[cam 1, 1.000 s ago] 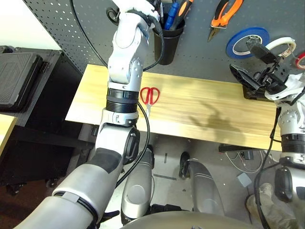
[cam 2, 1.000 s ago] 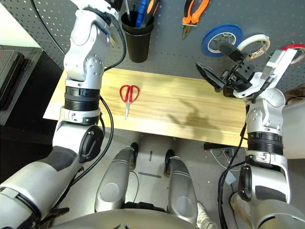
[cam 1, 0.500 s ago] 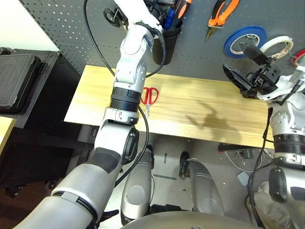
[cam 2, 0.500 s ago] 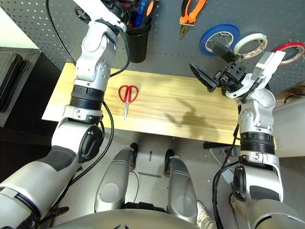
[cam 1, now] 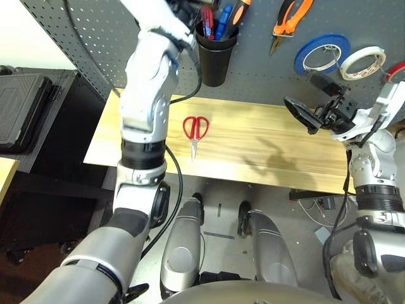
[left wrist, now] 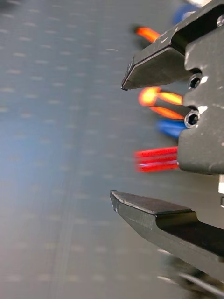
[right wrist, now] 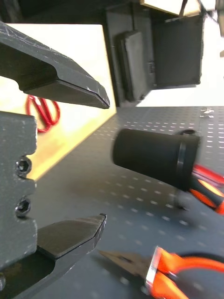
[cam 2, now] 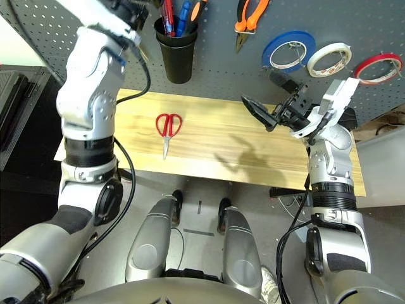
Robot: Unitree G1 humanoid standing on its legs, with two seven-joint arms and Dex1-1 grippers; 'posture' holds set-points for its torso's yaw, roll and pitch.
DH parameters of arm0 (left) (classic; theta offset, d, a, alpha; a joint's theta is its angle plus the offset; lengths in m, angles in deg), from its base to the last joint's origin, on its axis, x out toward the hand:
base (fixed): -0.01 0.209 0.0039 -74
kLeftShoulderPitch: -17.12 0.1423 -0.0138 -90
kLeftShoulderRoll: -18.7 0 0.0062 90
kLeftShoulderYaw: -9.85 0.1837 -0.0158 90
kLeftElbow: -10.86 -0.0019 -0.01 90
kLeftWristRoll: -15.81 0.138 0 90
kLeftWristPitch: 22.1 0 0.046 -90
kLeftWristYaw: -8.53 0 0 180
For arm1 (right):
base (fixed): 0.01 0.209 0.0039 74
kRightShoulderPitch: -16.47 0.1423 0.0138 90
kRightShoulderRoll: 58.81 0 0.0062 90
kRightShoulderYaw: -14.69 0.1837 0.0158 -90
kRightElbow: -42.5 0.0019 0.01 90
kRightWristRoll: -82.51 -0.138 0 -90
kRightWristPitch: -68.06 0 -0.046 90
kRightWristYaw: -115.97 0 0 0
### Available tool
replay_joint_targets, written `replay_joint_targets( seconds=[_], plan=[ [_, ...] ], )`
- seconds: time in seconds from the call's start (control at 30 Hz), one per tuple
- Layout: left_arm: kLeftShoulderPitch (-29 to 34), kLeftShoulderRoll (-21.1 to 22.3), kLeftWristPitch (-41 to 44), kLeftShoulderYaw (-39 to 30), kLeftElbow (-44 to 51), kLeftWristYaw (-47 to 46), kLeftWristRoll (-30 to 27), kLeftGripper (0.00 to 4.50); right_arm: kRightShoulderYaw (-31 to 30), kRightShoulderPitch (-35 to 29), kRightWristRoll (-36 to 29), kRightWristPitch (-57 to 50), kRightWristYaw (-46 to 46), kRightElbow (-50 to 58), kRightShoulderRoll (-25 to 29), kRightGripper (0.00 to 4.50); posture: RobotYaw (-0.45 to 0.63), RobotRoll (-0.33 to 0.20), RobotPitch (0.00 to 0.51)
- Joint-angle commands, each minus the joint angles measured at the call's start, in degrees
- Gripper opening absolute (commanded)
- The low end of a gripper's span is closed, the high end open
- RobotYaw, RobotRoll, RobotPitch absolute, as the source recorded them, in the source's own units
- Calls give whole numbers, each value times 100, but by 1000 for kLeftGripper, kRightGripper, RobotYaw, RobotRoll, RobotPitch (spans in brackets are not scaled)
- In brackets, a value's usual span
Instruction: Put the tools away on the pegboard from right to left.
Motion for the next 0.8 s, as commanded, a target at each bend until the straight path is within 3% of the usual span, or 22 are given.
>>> replay_joint_targets(
  seconds=[0.03,0.17,0.3,0.4,0.57,0.8],
  plan=[
    [838,92,519,158,649,-49,60,4478,-333,-269,540,-146,-396,50,-18,4500,268,0,290],
    [1520,119,623,256,816,-79,135,4478,-584,-312,1063,-105,-883,-52,-73,4500,279,0,292],
    [2173,119,395,450,284,-113,404,4478,-1027,-331,1931,-538,-1676,-298,-80,4500,287,0,291],
    [2390,60,292,468,-170,-93,475,4478,-1239,-336,2195,-899,-2024,-332,-181,4500,281,0,294],
    [2350,24,-184,558,-1548,-128,796,4478,-1681,-328,2634,-1374,-2351,-465,-336,4500,278,0,301],
    [1660,-4,-924,279,-3565,-278,946,4478,-2037,-133,3058,-1554,-2619,-789,-499,4500,270,0,314]
  ],
)
